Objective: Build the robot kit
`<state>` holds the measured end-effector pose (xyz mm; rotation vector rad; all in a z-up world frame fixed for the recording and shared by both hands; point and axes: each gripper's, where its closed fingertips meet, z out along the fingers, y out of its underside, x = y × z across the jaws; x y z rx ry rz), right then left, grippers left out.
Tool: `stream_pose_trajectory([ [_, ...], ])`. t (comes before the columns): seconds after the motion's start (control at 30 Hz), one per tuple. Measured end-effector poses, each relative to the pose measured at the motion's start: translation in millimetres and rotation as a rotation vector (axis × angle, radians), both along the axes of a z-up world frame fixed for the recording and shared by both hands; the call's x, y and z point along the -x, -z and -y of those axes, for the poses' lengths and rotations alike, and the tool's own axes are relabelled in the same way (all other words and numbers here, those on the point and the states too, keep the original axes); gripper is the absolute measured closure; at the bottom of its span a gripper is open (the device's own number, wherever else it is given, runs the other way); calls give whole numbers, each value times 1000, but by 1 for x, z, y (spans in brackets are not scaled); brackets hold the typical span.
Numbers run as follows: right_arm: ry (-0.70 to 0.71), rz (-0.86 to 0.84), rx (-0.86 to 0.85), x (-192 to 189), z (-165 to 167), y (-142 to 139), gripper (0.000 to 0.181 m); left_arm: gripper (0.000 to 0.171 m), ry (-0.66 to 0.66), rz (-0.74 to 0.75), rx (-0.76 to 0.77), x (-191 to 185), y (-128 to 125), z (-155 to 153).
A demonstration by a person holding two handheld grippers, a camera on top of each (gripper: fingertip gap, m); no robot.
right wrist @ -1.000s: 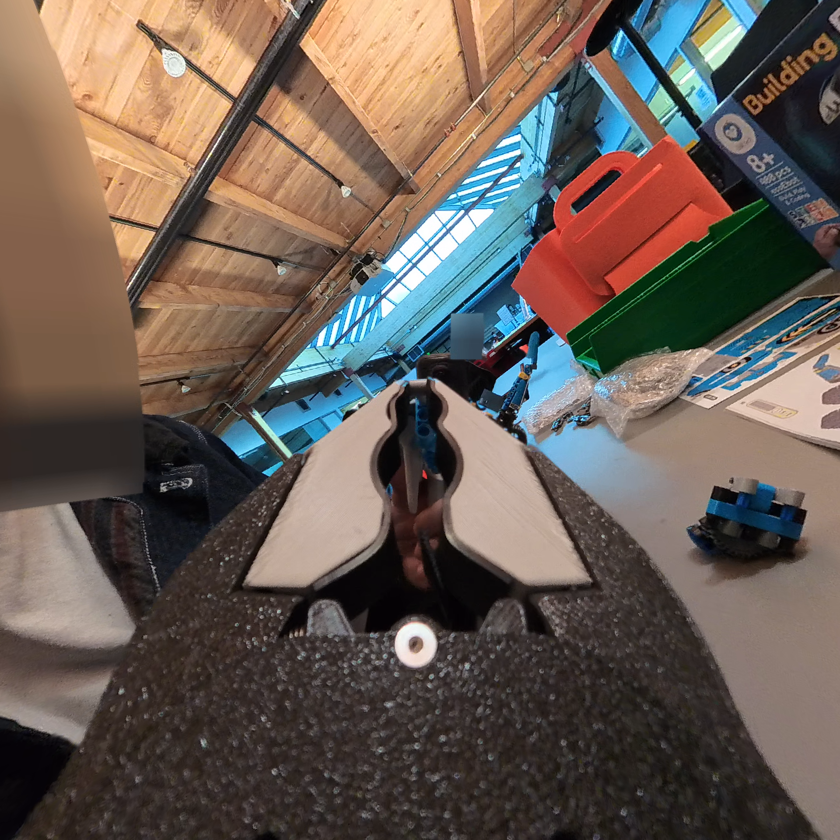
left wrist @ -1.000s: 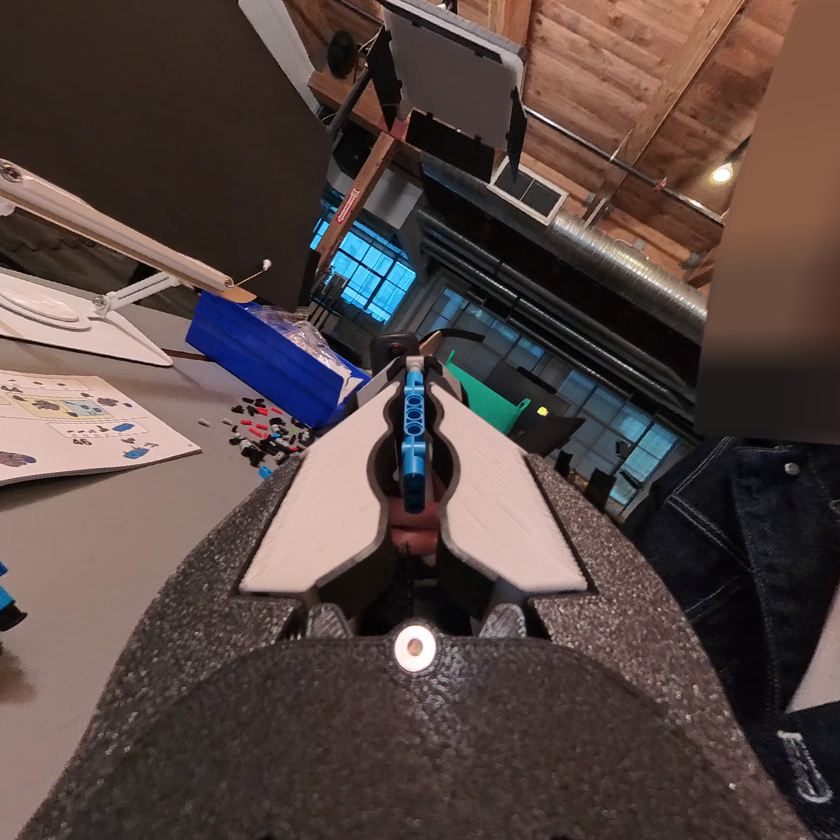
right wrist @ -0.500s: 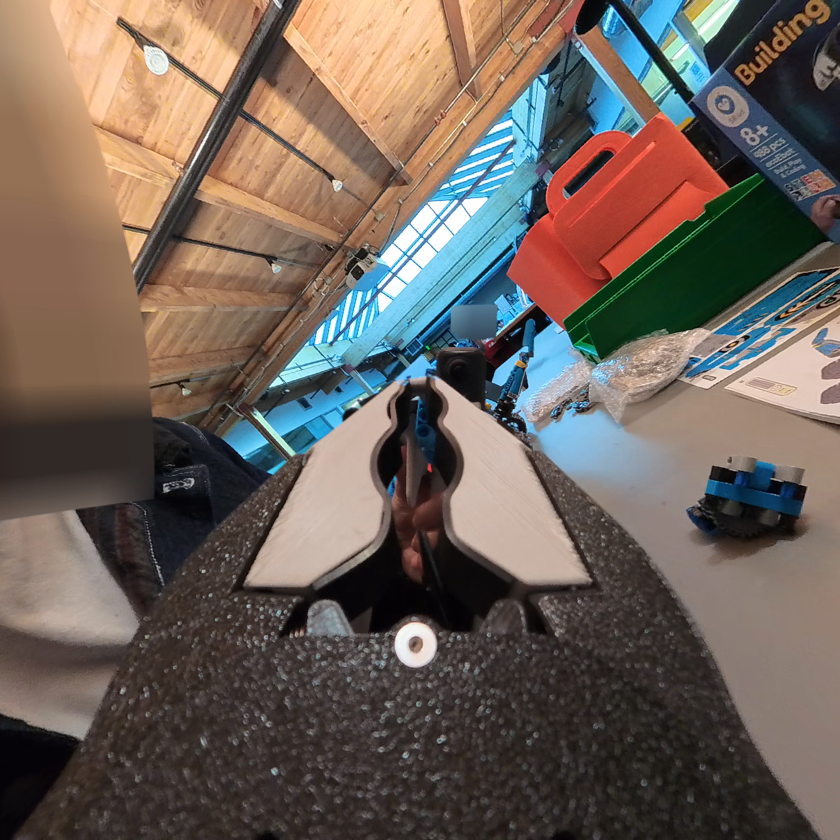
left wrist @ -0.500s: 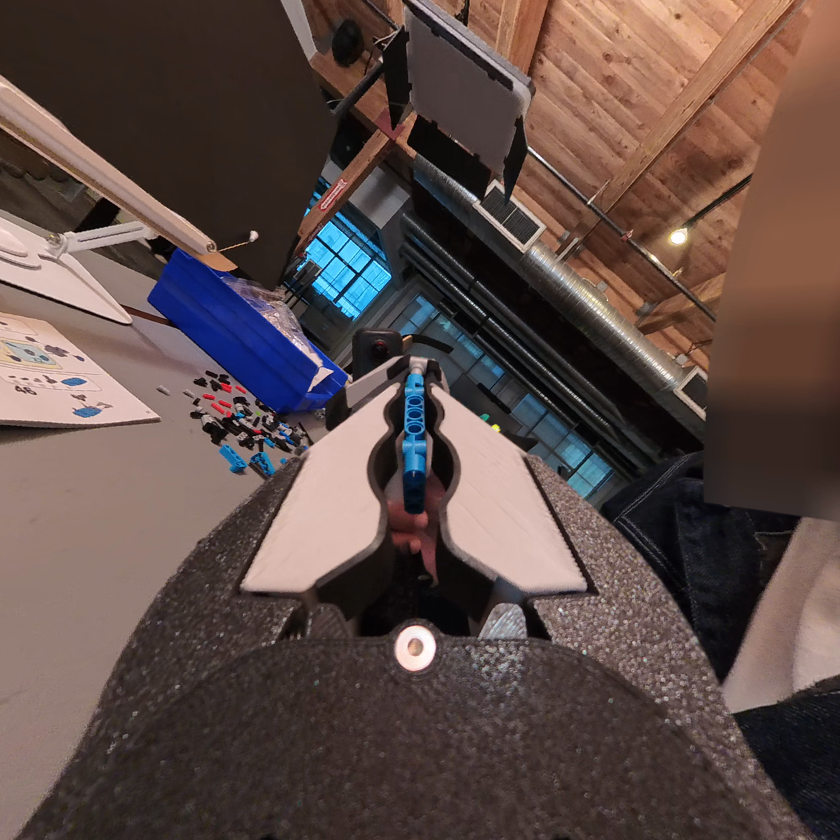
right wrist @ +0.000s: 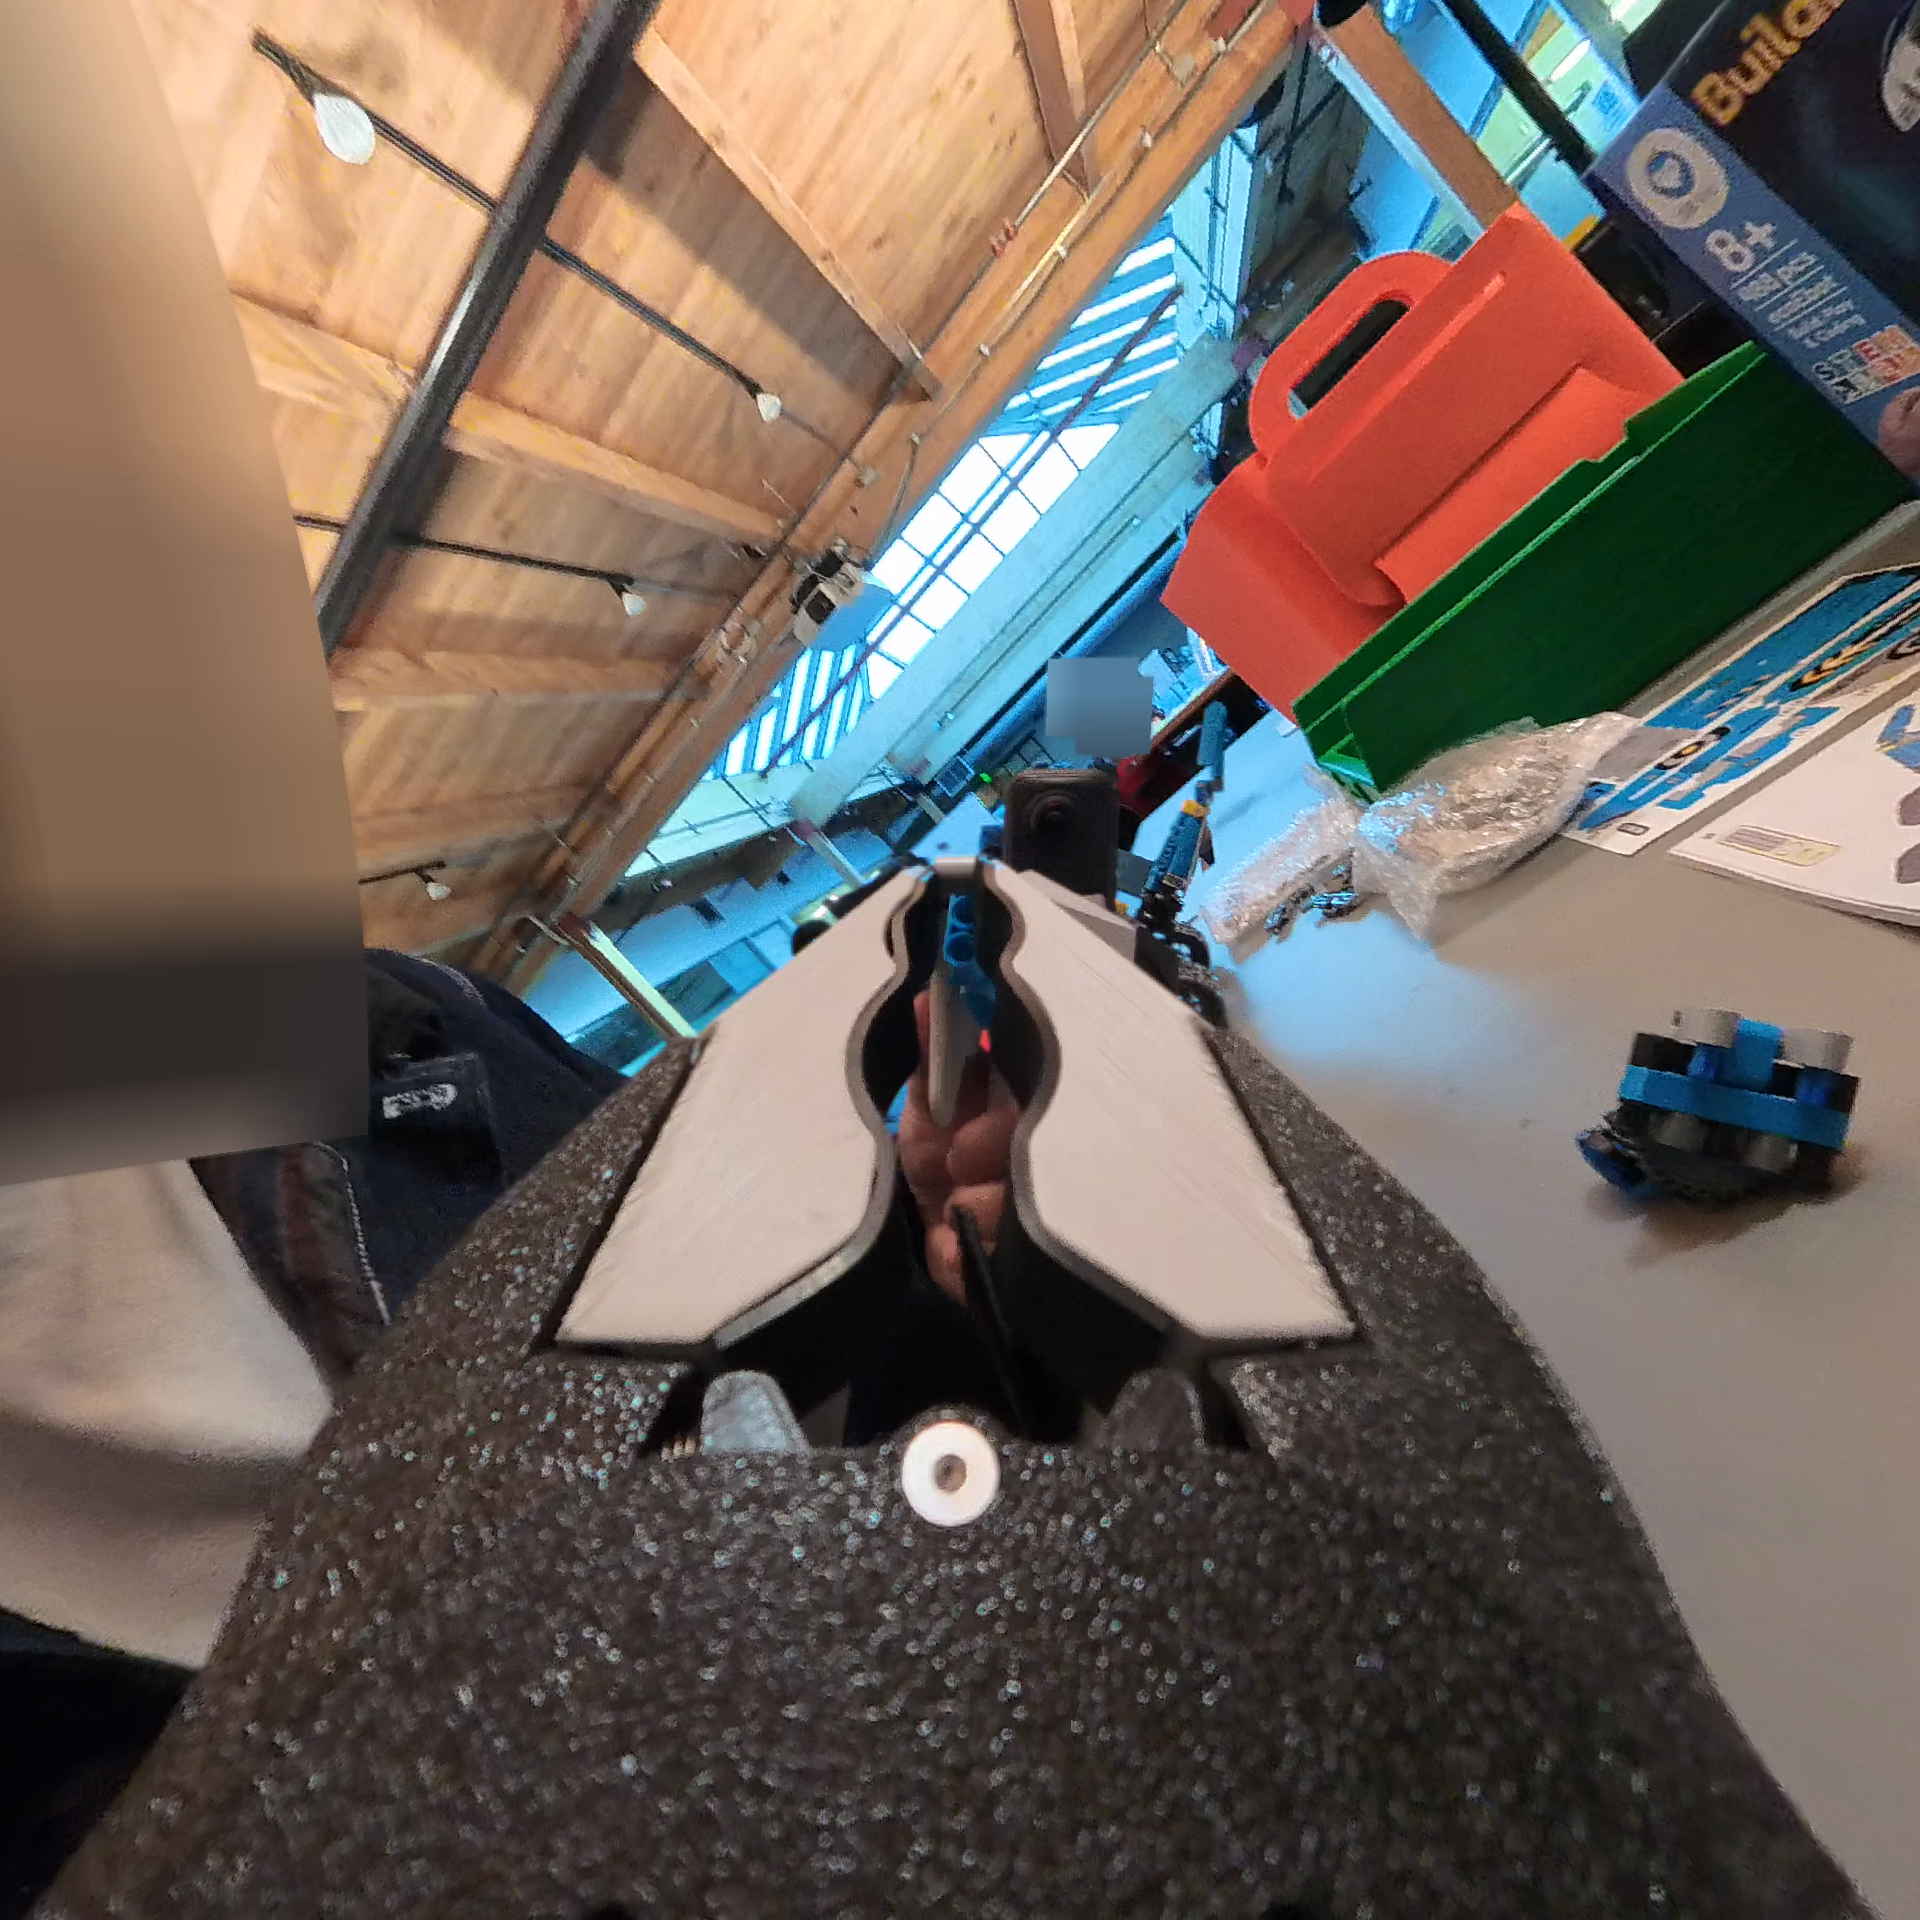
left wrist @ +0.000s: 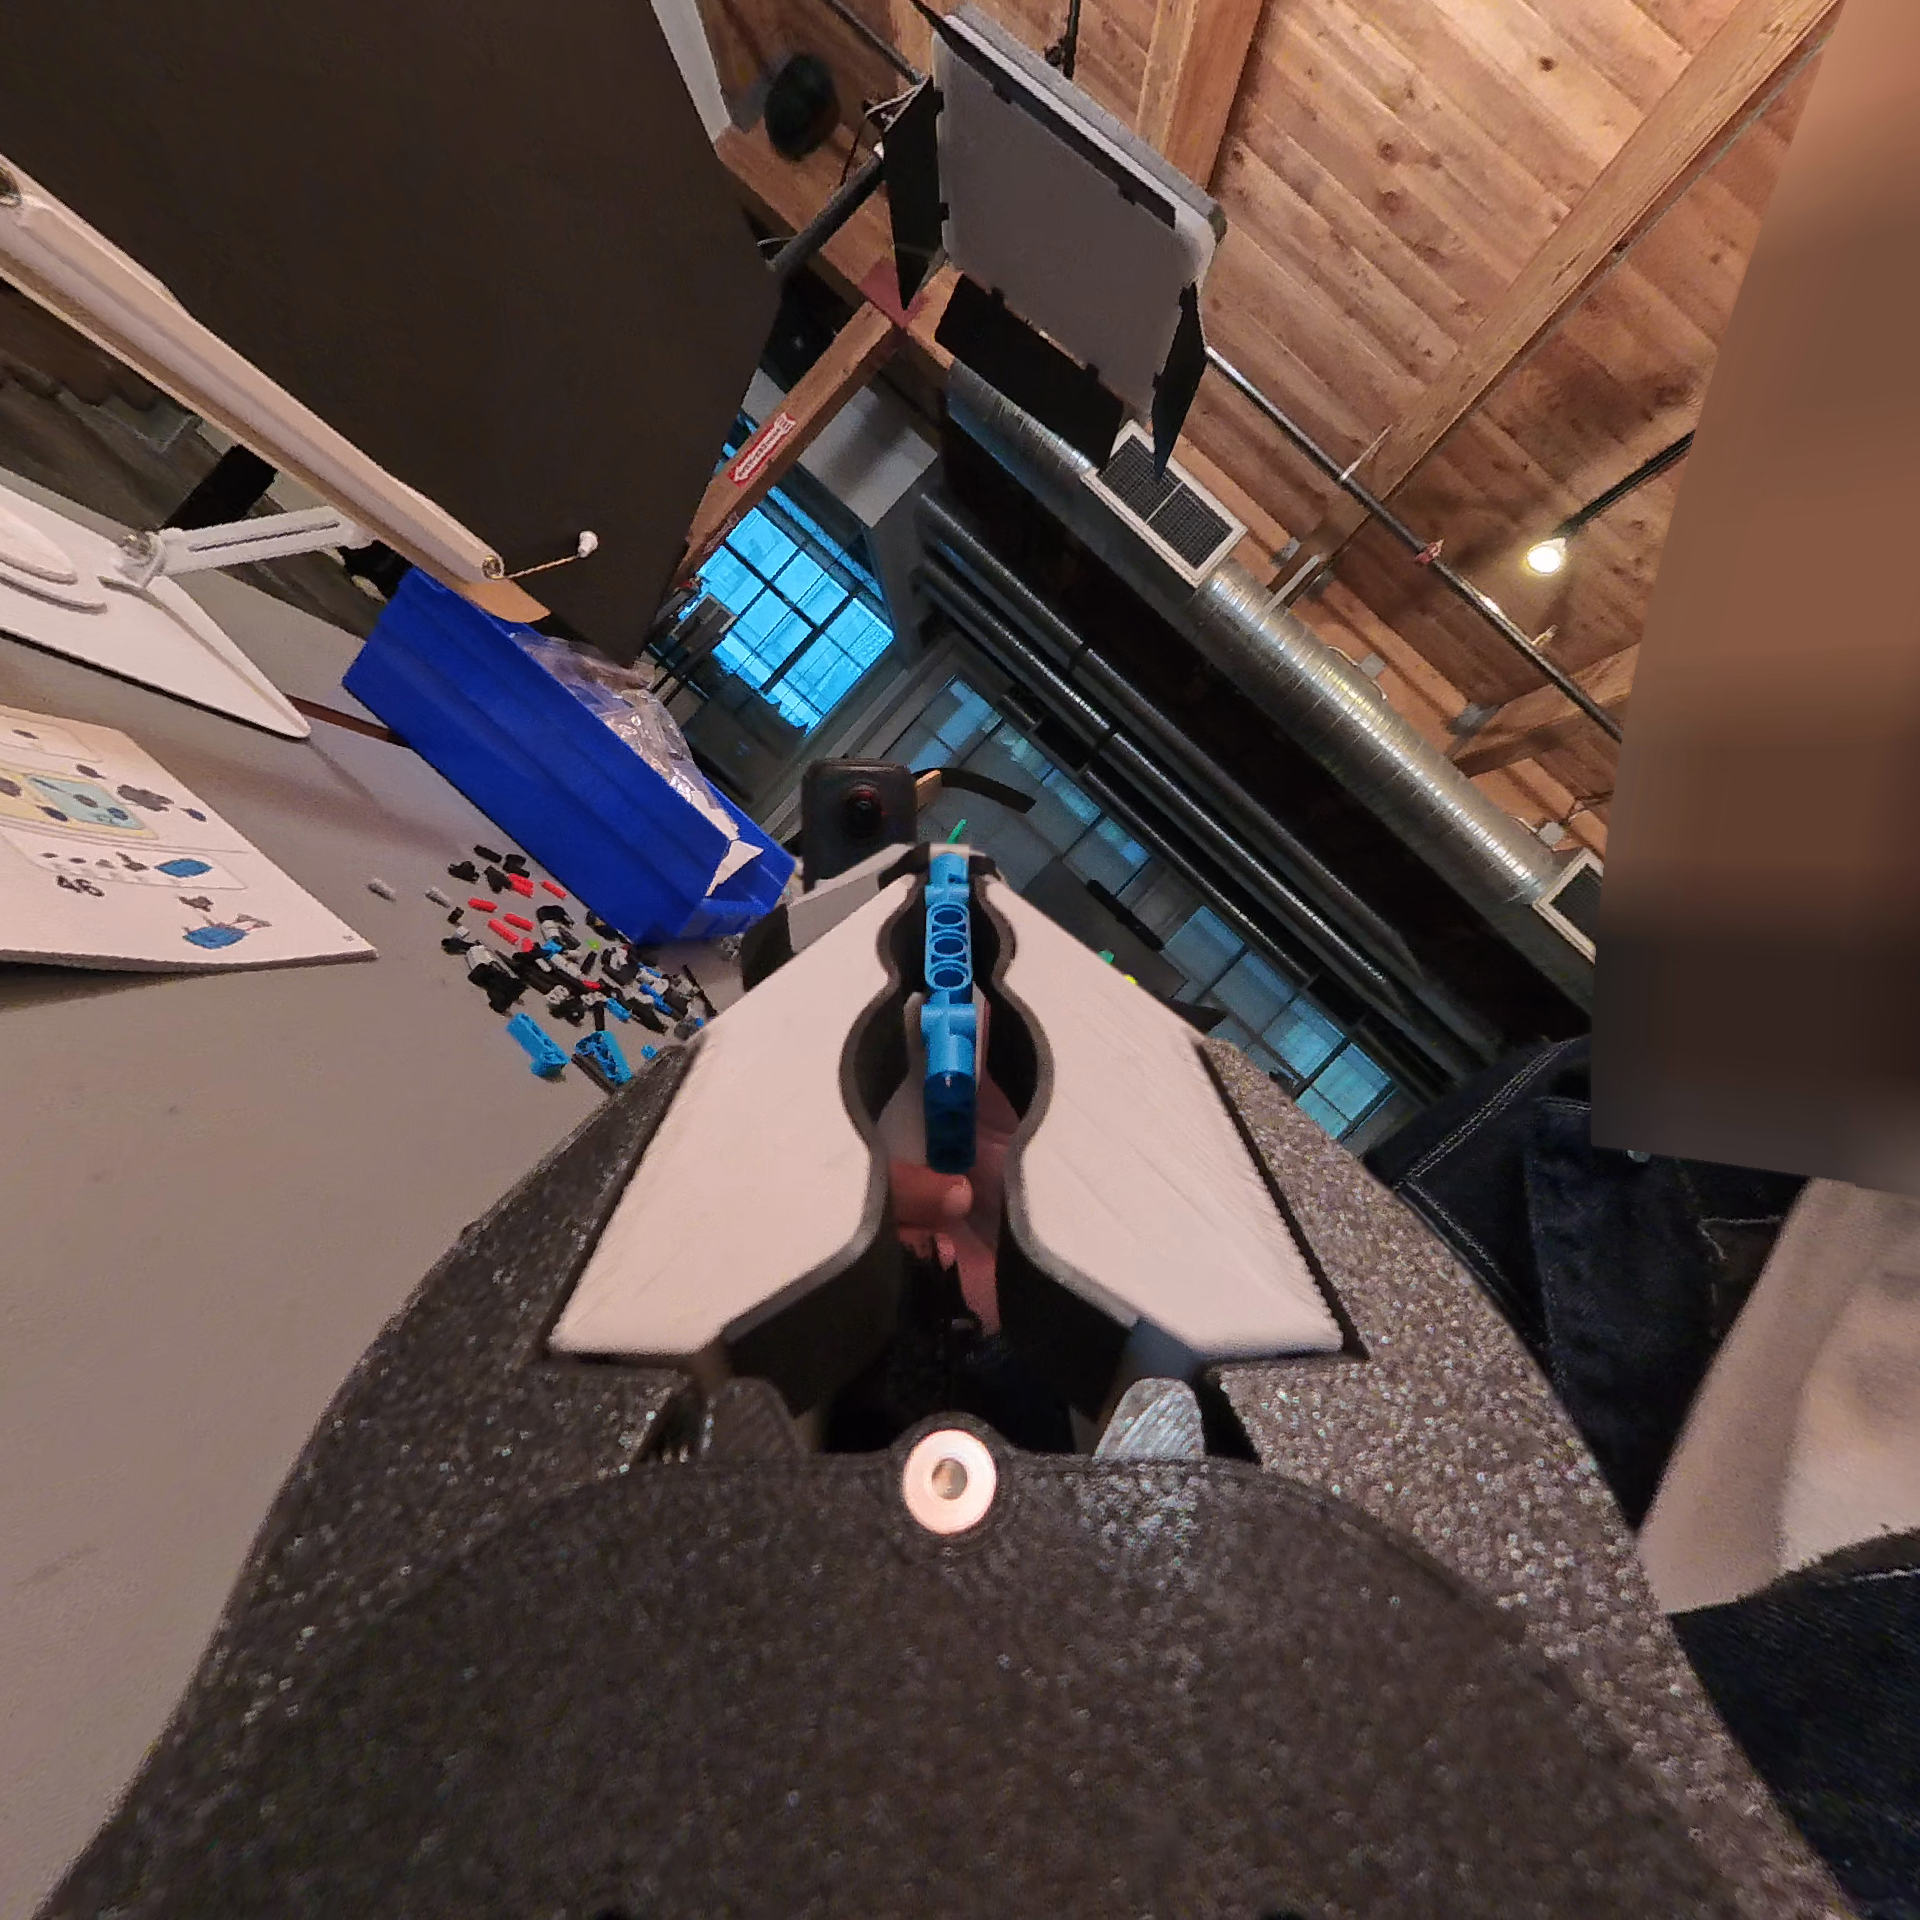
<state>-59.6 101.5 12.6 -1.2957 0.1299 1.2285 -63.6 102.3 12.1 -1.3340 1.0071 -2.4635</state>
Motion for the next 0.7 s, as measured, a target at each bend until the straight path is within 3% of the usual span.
stream_pose_trajectory([
  [0.2, -78, -56, 61, -2, 1, 11, 175, 164, -66, -49, -245, -2, 13, 4],
  [0.47, -47, 275, -3, 5, 9, 10, 175, 164, 48, -52, -117, 3, 12, 11],
  [0.7, -18, 757, -137, 18, 22, 16, 175, 165, 356, -141, 133, 16, 18, 22],
])
